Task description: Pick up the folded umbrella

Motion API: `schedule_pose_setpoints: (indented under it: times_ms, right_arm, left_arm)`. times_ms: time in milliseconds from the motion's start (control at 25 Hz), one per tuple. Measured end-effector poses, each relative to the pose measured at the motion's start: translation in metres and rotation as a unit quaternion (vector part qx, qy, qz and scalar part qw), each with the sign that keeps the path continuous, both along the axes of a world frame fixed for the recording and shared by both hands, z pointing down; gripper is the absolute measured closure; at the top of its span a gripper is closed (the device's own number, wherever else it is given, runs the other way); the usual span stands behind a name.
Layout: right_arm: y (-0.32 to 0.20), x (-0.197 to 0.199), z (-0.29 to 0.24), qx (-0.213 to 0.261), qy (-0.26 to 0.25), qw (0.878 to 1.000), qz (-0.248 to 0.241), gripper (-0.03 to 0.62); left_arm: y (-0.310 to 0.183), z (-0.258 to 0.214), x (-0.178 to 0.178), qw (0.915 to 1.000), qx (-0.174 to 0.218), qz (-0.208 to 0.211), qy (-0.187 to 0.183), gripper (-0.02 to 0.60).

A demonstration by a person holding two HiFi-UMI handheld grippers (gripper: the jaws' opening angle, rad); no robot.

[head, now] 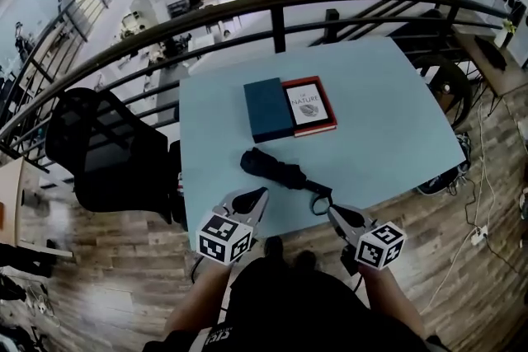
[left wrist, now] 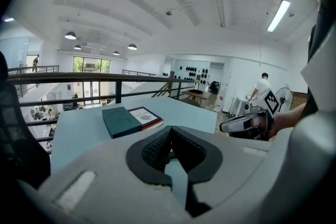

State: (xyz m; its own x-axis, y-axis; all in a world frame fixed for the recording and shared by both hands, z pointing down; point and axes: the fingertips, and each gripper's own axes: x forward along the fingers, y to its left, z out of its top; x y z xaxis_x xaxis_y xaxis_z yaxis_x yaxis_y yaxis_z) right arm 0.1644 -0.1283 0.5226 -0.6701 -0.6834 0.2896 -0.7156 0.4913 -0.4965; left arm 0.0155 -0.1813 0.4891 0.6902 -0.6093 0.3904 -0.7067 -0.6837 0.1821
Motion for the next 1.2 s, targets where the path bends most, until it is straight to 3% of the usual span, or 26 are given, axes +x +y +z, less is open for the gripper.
schedule_pose_setpoints:
  times_ms: [200, 320, 600, 800, 880, 1040, 1200]
  right_arm:
    - [-0.030, -0.020, 0.005, -0.009, 0.015, 1.000, 0.004, 0.592]
    - [-0.051, -0.039, 0.007, -0.018, 0.027, 0.999, 0.006, 0.592]
    - [-0.090, -0.070, 0.020, -0.033, 0.037, 0.999, 0.018, 0.592]
    - [-0.101, -0.074, 0.035, -0.053, 0.031, 0.998, 0.023, 0.592]
    - [-0.108, -0.067, 0.033, -0.056, 0.030, 0.998, 0.023, 0.592]
    - [-0.126, -0.043, 0.028, -0.050, 0.030, 0.998, 0.029, 0.592]
    - [-0.133, -0.019, 0.035, -0.060, 0.023, 0.997, 0.043, 0.592]
  left_arm:
    - [-0.034, 0.009, -0.014, 0.9996, 0.010, 0.020, -0.018, 0.572]
    - [-0.052, 0.022, -0.021, 0.9981, -0.005, 0.056, -0.027, 0.566]
    - [-0.091, 0.069, -0.019, 0.9800, -0.005, 0.170, -0.103, 0.469]
    - [-0.088, 0.125, -0.006, 0.9467, -0.038, 0.269, -0.173, 0.343]
    - [-0.091, 0.143, -0.003, 0.9265, -0.032, 0.300, -0.225, 0.307]
    - [-0.104, 0.175, 0.002, 0.8778, -0.004, 0.341, -0.336, 0.274]
    - [-0.107, 0.196, 0.019, 0.8582, -0.013, 0.375, -0.350, 0.261]
